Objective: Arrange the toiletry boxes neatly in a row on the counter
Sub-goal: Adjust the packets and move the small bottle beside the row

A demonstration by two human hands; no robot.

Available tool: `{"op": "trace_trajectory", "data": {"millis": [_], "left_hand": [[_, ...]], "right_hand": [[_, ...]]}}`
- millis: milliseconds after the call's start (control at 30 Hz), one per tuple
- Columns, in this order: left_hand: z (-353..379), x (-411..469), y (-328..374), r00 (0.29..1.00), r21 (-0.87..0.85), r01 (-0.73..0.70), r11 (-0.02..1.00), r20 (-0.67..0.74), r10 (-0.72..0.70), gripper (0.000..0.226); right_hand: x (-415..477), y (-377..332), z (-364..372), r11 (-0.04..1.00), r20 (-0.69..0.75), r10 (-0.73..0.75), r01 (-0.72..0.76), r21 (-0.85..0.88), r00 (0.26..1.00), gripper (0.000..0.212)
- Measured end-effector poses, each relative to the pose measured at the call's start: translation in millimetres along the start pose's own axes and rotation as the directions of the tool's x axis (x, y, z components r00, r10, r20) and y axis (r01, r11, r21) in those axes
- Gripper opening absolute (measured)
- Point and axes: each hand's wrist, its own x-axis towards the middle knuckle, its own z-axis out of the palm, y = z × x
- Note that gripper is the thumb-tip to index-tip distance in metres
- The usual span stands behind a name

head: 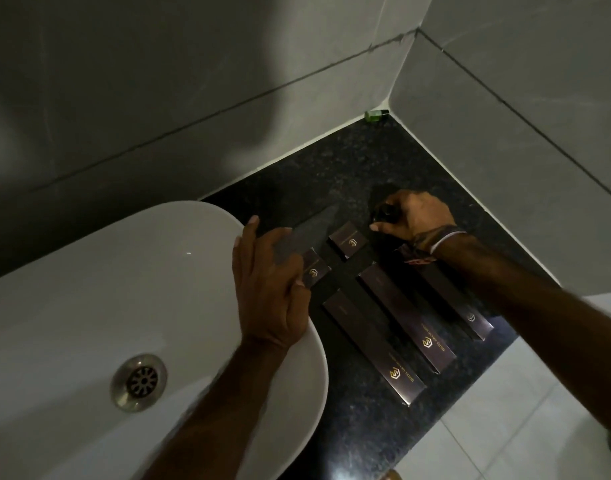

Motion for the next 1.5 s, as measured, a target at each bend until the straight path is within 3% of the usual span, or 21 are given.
{"op": "trace_trajectory", "data": {"millis": [67,133,233,300,367,533,733,833,1000,1133,1267,1500], "left_hand": [[0,0,0,1.000,-0.002,0.001,1.000,-0.001,-0.001,0.017],[0,0,0,1.000,-0.004,0.000,1.000,0.000,0.000,0.017],[1,1,0,1.000,-0.008,0.010,1.000,-0.006,-0.010,0.019],[1,1,1,1.000,-0.011,0.002,1.000,-0.017,-0.002,0.021],[0,1,2,0.999,-0.026,-0.014,1.000,-0.031,0.013,0.021],[2,2,1,0.999,-0.062,-0.003,0.998,-0.037,0.001,0.014],[3,0,0,1.000,-0.051,0.005,0.999,-0.024,-0.006,0.016],[3,1,0,0.999,-0.057,-0.005,0.998,-0.039,0.002,0.017],[3,1,1,0.999,-0.049,0.001,0.999,-0.035,-0.002,0.018],[2,1,1,0.999,-0.052,-0.003,0.999,-0.044,0.001,0.015],[2,0,1,0.999,-0.064,-0.009,0.998,-0.047,0.006,0.015],[1,-1,0,0.999,-0.037,-0.012,0.999,-0.030,0.011,0.013]], "right_hand": [[-6,2,-9,1.000,-0.008,-0.023,0.023,0.004,1.000,0.073],[-10,9,-20,1.000,-0.129,-0.010,0.013,0.023,0.992,0.075],[7,21,-34,0.981,-0.329,0.072,-0.007,0.195,0.941,0.064],[35,29,-37,0.961,-0.358,0.125,-0.024,0.274,0.925,0.050],[72,34,-39,0.973,-0.300,0.138,-0.071,0.221,0.944,0.045],[159,18,-38,0.986,-0.119,0.057,-0.075,-0.150,0.991,0.055],[203,8,-41,0.927,-0.234,0.010,-0.096,-0.362,0.972,0.031],[194,21,-46,0.906,-0.199,-0.043,-0.046,-0.422,0.979,0.029],[155,36,-45,0.890,-0.081,-0.142,0.091,-0.448,0.987,0.044],[119,38,-42,0.907,0.035,-0.195,0.194,-0.375,0.980,0.043],[84,34,-51,0.954,0.117,-0.154,0.179,-0.242,0.981,0.037],[44,28,-51,0.961,0.231,-0.014,0.077,-0.265,0.973,0.038]]}}
